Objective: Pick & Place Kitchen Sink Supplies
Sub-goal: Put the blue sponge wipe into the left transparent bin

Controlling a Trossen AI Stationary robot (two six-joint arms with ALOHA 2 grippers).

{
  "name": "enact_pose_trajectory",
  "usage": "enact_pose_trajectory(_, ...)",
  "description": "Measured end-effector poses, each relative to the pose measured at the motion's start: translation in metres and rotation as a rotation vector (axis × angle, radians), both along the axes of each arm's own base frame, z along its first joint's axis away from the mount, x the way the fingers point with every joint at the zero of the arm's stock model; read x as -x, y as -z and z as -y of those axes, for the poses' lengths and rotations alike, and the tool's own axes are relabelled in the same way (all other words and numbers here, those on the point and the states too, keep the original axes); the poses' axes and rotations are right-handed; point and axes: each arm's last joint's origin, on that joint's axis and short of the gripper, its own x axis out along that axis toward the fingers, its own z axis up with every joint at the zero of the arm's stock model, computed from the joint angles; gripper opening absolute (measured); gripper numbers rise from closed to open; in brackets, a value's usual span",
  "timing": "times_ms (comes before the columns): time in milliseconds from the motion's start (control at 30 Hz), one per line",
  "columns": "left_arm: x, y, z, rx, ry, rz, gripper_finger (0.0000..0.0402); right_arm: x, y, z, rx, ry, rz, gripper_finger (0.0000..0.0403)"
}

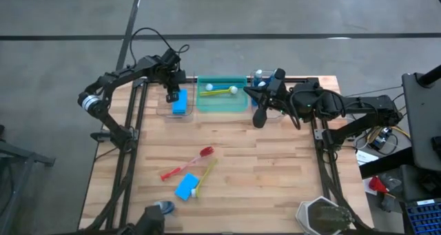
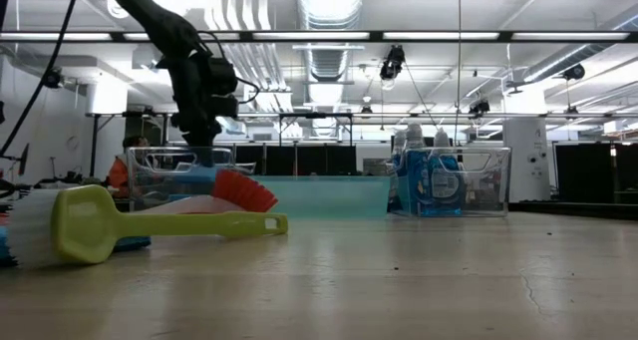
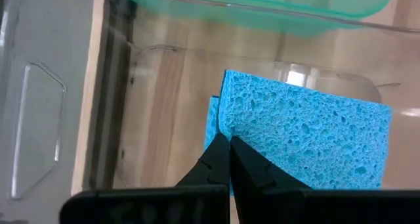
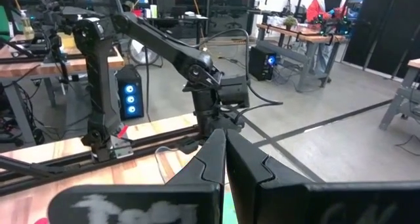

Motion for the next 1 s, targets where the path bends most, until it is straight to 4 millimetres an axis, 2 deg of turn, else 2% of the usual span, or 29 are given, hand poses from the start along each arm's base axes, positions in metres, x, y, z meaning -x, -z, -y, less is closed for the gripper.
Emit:
enact_pose_trajectory(267, 0.01, 0.007, -0.007, 0.005, -0.017, 0.013, 0.0, -0.002, 0.001, 0.0, 0.0, 0.0, -0.004, 0.0008)
enact_pose_trajectory(467, 0.01, 0.009, -0.009, 0.002, -0.005, 0.059, 0.0, -0.002, 0.001, 0.0, 0.001, 0.0, -0.005, 0.0008)
enact_pose_trajectory(1000, 0.014, 0.023, -0.007, -0.002, -0.005, 0.049, 0.0, -0.002, 0.001, 0.003, 0.001, 0.012, -0.005, 0.0008)
